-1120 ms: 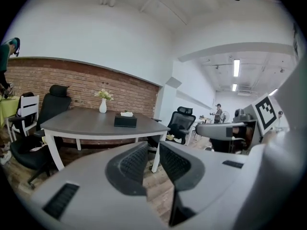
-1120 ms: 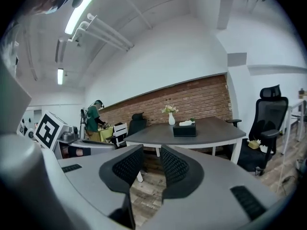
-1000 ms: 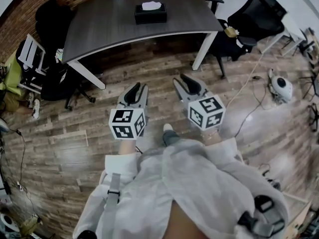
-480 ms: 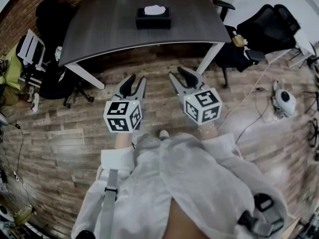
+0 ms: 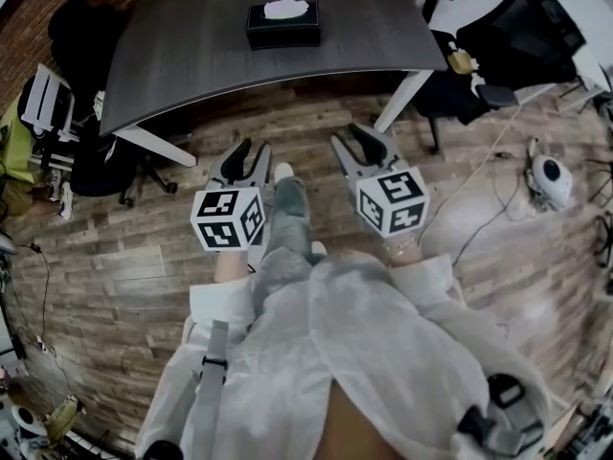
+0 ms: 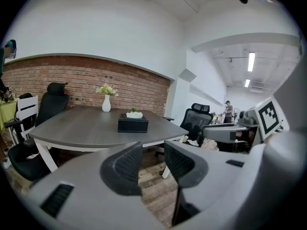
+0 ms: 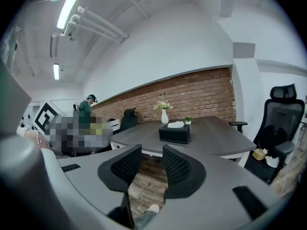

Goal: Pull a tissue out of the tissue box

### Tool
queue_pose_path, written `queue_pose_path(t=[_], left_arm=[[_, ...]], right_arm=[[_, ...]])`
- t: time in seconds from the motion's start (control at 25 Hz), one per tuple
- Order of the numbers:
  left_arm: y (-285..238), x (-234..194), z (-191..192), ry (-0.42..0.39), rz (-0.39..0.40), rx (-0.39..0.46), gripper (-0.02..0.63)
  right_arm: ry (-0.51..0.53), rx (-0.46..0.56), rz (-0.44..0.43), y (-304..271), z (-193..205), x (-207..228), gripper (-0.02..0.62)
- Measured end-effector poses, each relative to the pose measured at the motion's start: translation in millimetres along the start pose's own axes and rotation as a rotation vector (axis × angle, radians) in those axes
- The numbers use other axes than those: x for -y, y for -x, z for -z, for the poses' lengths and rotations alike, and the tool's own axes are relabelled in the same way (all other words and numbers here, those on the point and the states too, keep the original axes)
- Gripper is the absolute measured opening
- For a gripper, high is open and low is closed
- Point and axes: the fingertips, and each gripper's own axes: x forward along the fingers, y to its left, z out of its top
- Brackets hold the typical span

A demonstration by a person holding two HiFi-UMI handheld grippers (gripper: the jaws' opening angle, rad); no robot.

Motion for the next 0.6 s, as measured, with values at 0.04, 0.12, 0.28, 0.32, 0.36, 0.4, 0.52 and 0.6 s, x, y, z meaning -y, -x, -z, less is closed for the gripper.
queue_pose_path(t=[0.04,0.12,0.28,0.32,0.36,0.4,0.52,0.6], left_arm=[[-6.4,-2.4,-0.8,0.001,0.008,-0.002,0.121],[-21.6,-7.6,-6.1,0.004,0.03,-0.003,0.121],[-56.0,-22.9,-25.1,-0.006,0.066,-0.001,0.121],[-64.2,-27.8,-30.5,-0.013,0.071,0.0,0.121],[-72.8,-33.4,-36.0,-0.016,0.077,0.002,0.121],[-81.8,-40.1,-41.7,-0.014,0.085,0.005,0.121],[-106.6,-65.5,-57.7,-0.005,0.105,0.007,0.121],[-122.0,-82.7,-71.2,-0.008,0.116,0.008,0.121]], right_arm=[[-0.002,0.001,0.004,-2.7,0.3,2.7,0.115],[-0.01,0.003,0.019,-10.7,-0.6,10.7,0.115],[-0.024,-0.004,0.042,-40.5,-7.2,29.5,0.115],[-0.025,-0.006,0.045,-50.2,-10.2,33.5,0.115],[-0.024,-0.006,0.05,-61.0,-14.1,37.8,0.115],[-0.022,-0.004,0.057,-72.6,-18.9,42.3,0.115],[-0.019,-0.005,0.07,-109.0,-33.4,50.4,0.115],[-0.017,-0.008,0.077,-132.6,-44.9,54.7,0.115]])
